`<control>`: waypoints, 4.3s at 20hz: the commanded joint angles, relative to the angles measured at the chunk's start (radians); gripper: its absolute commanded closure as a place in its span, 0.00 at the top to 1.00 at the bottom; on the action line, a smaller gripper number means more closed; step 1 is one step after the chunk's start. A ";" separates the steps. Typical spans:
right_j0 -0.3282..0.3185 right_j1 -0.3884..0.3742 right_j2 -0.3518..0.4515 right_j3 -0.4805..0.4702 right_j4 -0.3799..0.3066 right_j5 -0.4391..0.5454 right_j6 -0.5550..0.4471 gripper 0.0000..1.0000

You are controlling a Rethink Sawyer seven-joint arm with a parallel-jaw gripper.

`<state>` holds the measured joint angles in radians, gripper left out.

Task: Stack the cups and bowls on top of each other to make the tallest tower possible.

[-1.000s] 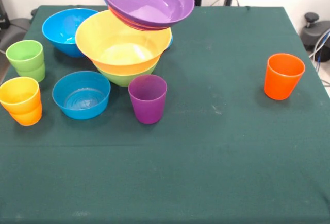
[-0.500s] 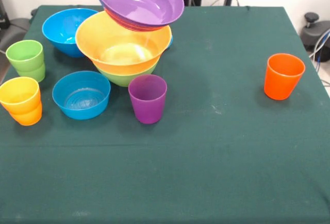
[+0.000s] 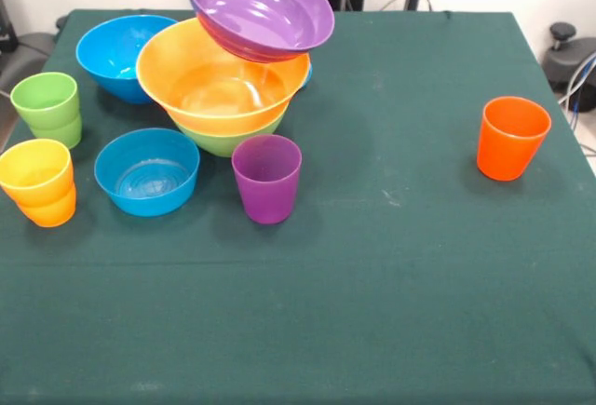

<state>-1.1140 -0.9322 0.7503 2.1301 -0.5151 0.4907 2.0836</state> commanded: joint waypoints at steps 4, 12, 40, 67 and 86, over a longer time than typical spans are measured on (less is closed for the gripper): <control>0.042 0.054 -0.019 0.065 -0.104 -0.086 -0.036 0.00; 0.035 0.037 -0.001 0.065 -0.076 -0.059 -0.044 0.00; 0.042 0.006 -0.009 0.063 -0.042 -0.077 0.005 0.00; -0.068 0.211 0.031 -0.097 -0.080 0.031 -0.166 0.00; -0.097 0.216 0.070 -0.097 -0.043 0.043 -0.156 1.00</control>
<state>-1.2294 -0.7501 0.7712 2.0764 -0.5437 0.4510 2.0836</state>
